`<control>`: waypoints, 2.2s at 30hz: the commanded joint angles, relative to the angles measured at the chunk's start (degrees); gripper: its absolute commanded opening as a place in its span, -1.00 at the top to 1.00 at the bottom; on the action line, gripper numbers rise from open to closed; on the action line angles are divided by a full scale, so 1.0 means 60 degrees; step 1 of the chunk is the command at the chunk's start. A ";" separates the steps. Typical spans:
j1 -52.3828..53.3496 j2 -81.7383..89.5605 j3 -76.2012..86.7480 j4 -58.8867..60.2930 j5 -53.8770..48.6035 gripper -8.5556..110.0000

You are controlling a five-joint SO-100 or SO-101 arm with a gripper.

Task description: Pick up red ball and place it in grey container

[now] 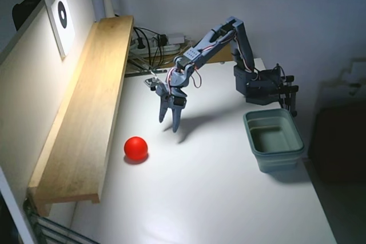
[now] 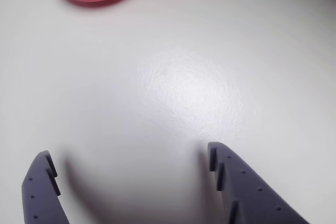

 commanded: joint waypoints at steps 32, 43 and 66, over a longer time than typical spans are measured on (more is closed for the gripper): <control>-0.0174 0.0214 -0.0444 -0.2173 0.0015 0.21; -0.0827 0.0214 -0.0444 -0.2173 0.0015 0.21; -0.0827 -0.1739 -0.3066 -0.1518 0.0015 0.21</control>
